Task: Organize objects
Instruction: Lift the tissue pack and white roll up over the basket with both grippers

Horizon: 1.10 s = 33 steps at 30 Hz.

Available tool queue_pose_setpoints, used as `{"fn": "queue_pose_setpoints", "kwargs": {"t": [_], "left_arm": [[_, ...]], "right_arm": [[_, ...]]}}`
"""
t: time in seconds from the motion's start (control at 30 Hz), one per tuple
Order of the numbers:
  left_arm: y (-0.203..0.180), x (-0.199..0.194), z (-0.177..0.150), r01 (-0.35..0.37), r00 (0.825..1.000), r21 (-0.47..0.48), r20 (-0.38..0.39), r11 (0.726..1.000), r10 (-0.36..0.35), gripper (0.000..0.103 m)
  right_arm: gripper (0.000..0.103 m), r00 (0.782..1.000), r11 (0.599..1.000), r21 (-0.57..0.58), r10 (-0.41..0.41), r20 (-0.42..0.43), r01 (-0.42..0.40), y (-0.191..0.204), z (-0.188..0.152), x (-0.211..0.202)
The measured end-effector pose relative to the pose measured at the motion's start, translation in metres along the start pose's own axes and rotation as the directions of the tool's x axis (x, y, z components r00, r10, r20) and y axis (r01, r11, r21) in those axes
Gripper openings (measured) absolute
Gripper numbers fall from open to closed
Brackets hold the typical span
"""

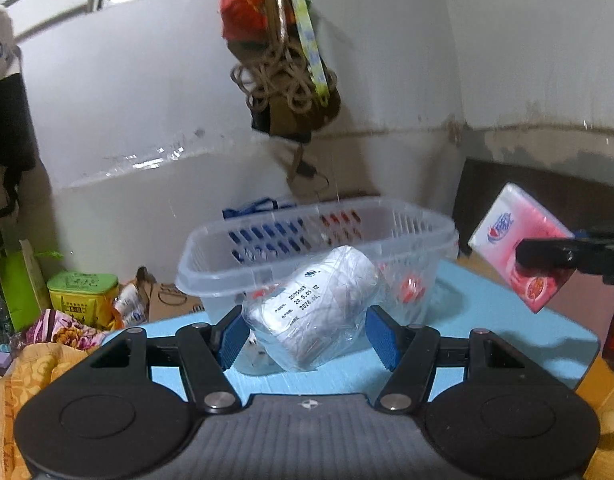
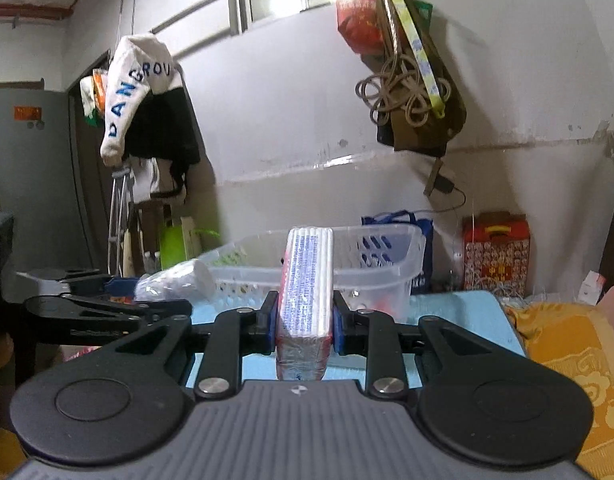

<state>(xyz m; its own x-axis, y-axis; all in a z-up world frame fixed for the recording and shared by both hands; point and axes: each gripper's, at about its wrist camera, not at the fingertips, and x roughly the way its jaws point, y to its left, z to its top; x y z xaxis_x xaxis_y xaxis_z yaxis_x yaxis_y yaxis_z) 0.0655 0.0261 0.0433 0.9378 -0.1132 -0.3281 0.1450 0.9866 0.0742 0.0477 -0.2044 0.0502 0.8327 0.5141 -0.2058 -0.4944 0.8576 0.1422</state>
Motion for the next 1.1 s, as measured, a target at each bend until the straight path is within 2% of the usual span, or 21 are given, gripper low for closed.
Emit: {"fn": "queue_pose_setpoints", "kwargs": {"t": [0.1, 0.23, 0.33, 0.43, 0.5, 0.53, 0.63, 0.73, 0.8, 0.93, 1.0, 1.1], "left_arm": [[0.007, -0.009, 0.005, -0.005, 1.0, -0.026, 0.03, 1.0, 0.006, 0.068], [0.016, -0.009, 0.023, 0.008, 0.999, -0.063, 0.053, 0.998, -0.005, 0.068], [0.019, 0.003, 0.05, -0.009, 0.999, -0.061, 0.053, 0.998, 0.013, 0.068], [0.029, 0.033, 0.079, -0.041, 0.999, -0.1, -0.033, 0.994, 0.038, 0.068], [0.039, 0.064, 0.096, -0.063, 0.991, -0.124, -0.125, 0.99, 0.048, 0.068], [0.043, 0.081, 0.101, -0.08, 0.982, -0.128, -0.179, 0.989, 0.056, 0.068], [0.055, 0.129, 0.107, -0.113, 0.943, -0.145, -0.328, 0.983, 0.06, 0.067], [0.063, 0.154, 0.106, -0.13, 0.924, -0.14, -0.376, 0.982, 0.068, 0.067], [0.069, 0.162, 0.104, -0.127, 0.919, -0.164, -0.39, 0.978, 0.054, 0.067], [0.066, 0.171, 0.093, -0.116, 0.92, -0.164, -0.39, 0.98, 0.043, 0.068], [0.061, 0.175, 0.09, -0.122, 0.924, -0.161, -0.378, 0.979, 0.053, 0.068], [0.059, 0.183, 0.09, -0.136, 0.915, -0.126, -0.396, 0.983, 0.076, 0.068]], "right_arm": [[0.028, 0.999, 1.0, 0.005, -0.003, 0.046, 0.003, 0.0, 0.006, -0.005], [0.028, 0.996, 0.998, -0.051, -0.032, 0.081, 0.036, 0.009, 0.022, 0.001], [0.028, 0.997, 0.996, -0.072, -0.045, 0.06, 0.049, 0.012, 0.046, 0.021], [0.03, 0.997, 0.999, -0.032, -0.025, -0.077, 0.023, 0.005, 0.077, 0.063], [0.03, 0.983, 1.0, 0.005, -0.029, -0.183, 0.031, -0.003, 0.095, 0.095], [0.03, 0.969, 0.999, 0.005, -0.033, -0.244, 0.036, -0.007, 0.102, 0.114], [0.03, 0.933, 0.998, 0.001, -0.057, -0.354, 0.061, -0.017, 0.11, 0.151], [0.03, 0.911, 0.995, -0.027, -0.103, -0.4, 0.101, -0.024, 0.103, 0.176], [0.03, 0.903, 0.993, -0.001, -0.106, -0.416, 0.116, -0.032, 0.096, 0.187], [0.03, 0.91, 0.992, -0.005, -0.119, -0.396, 0.127, -0.037, 0.085, 0.192], [0.03, 0.918, 0.994, 0.028, -0.088, -0.387, 0.107, -0.038, 0.082, 0.192], [0.03, 0.914, 0.995, 0.044, -0.068, -0.4, 0.093, -0.04, 0.073, 0.201]]}}
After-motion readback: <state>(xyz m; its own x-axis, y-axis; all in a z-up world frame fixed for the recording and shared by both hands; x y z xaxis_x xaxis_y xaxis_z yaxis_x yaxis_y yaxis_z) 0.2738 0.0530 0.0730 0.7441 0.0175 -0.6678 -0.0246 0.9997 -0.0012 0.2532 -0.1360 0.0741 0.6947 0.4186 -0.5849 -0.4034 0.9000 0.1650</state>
